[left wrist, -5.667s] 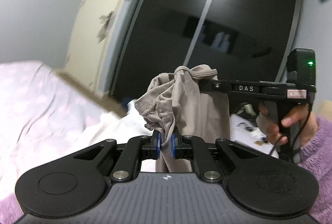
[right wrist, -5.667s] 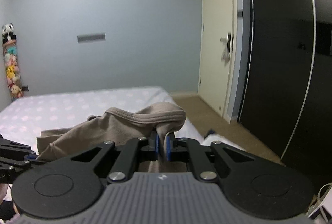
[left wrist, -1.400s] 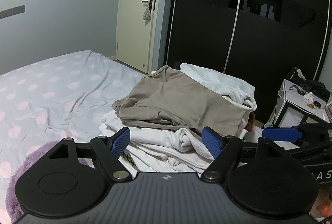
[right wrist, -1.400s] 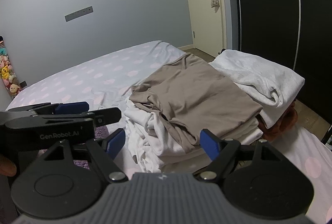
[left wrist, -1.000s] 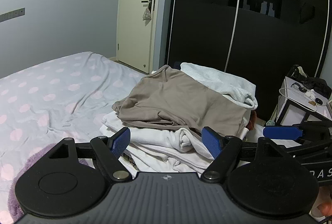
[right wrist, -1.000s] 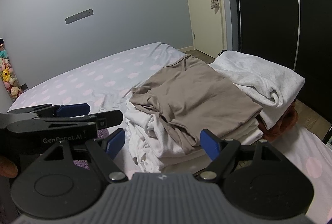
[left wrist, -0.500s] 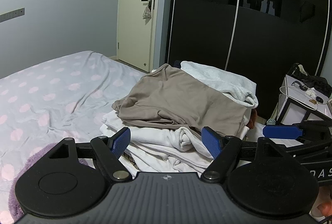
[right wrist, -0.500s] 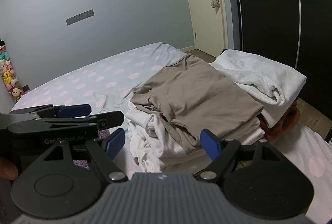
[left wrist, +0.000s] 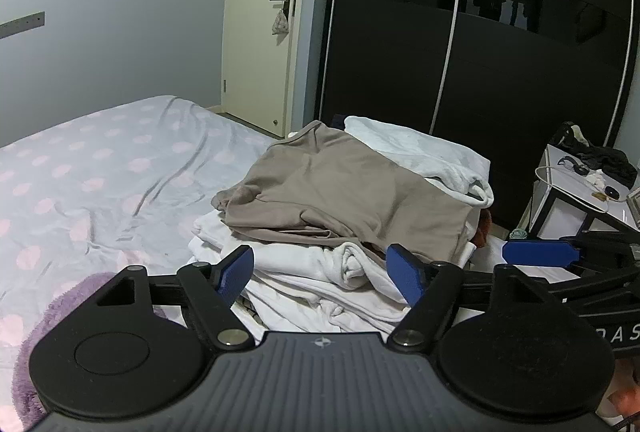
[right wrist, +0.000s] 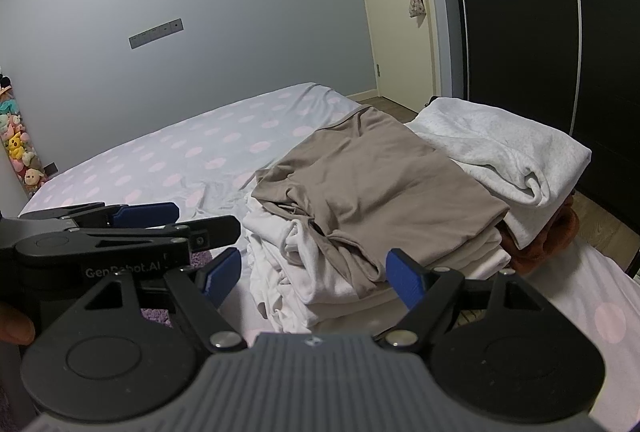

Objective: Fold clothes

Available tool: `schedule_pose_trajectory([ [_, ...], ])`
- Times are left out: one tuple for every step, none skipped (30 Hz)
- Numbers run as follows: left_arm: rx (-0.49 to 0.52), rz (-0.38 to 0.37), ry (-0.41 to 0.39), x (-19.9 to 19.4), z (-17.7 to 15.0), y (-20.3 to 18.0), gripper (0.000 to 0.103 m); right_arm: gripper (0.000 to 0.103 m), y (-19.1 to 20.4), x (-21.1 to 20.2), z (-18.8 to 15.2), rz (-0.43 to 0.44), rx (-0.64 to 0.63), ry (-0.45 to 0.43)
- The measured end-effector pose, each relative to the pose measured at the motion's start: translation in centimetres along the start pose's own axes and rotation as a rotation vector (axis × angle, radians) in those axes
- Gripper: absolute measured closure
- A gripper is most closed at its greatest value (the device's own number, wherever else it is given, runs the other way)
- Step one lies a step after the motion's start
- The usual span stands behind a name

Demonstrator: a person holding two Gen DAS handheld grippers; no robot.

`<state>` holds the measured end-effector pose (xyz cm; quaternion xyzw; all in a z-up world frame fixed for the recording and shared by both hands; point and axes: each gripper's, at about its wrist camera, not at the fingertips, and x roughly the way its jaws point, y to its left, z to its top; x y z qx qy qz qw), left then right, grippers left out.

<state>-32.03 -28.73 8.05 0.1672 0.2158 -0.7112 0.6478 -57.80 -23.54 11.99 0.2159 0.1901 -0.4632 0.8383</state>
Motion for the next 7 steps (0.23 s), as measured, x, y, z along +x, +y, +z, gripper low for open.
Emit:
schedule_pose_trajectory([
  [-0.001,-0.002,-0.001,0.01,-0.03,0.0,0.032,0.021,-0.01,0.0,-0.01,0.001,0.0,0.0],
  [-0.001,-0.004,-0.003,0.01,-0.07,0.0,0.032,0.021,-0.01,0.0,0.0,0.001,0.0,0.0],
  [-0.002,-0.006,-0.004,0.02,-0.11,-0.01,0.032,0.021,-0.03,0.0,-0.01,0.002,0.0,0.0],
  [-0.002,-0.008,-0.006,0.02,-0.14,-0.01,0.032,0.021,-0.04,0.01,-0.02,0.004,0.0,0.0],
  [-0.003,-0.009,-0.008,0.02,-0.17,0.0,0.032,0.021,-0.04,0.01,-0.03,0.005,0.001,0.0],
  [-0.004,-0.01,-0.01,0.02,-0.19,0.01,0.032,0.021,-0.02,0.01,-0.02,0.005,0.001,0.0],
  [-0.005,-0.011,-0.013,0.01,-0.22,0.02,0.032,0.021,0.0,-0.01,-0.02,0.004,0.0,-0.002],
])
